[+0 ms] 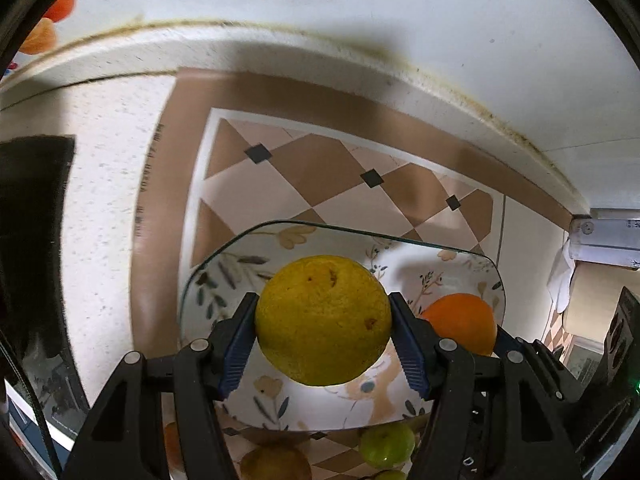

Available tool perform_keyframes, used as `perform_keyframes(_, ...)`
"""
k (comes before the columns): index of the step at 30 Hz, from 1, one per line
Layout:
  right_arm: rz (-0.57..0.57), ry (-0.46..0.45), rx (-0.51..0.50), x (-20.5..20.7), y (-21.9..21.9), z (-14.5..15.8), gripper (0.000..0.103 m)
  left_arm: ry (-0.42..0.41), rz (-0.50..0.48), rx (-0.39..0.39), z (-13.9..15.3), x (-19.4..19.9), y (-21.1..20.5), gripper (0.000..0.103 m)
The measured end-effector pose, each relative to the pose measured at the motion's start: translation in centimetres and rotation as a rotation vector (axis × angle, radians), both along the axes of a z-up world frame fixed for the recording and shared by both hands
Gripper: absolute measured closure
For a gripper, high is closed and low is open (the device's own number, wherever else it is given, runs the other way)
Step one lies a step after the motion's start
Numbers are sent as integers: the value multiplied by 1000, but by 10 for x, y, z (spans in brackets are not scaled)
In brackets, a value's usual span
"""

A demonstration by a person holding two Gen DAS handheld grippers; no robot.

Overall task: Organize fruits
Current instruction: 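Carry both fruits onto the white plate and open both tools, then lift both tools away from the plate back toward the loose fruits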

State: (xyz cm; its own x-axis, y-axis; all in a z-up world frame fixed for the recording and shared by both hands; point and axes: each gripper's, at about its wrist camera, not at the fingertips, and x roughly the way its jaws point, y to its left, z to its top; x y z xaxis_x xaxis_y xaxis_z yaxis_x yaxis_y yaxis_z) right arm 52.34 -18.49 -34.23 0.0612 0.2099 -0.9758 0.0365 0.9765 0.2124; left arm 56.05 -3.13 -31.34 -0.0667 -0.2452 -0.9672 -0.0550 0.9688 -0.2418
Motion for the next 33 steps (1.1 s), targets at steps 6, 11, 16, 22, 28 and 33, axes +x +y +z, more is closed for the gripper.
perform_keyframes(6, 22, 19, 8, 16, 3, -7, 36, 36, -6, 17, -15, 6, -7, 42)
perform_keyframes(11, 16, 72, 21, 22, 2, -14, 35, 44, -8, 40, -21, 6, -8, 41)
perform_keyframes(16, -39, 43, 25, 16, -4, -3, 7, -5, -7, 62, -6, 7, -1, 14)
perform_keyframes(22, -82, -2, -84, -4, -14, 25, 7, -115, -30, 158, 28, -16, 16, 14)
perform_keyframes(28, -112, -60, -128, -48, -24, 58, 6, -240, -37, 271, 65, -60, 26, 14)
perform_keyframes(33, -126, -123, -146, -86, -25, 87, 6, -313, -23, 283, 93, -97, 22, 14)
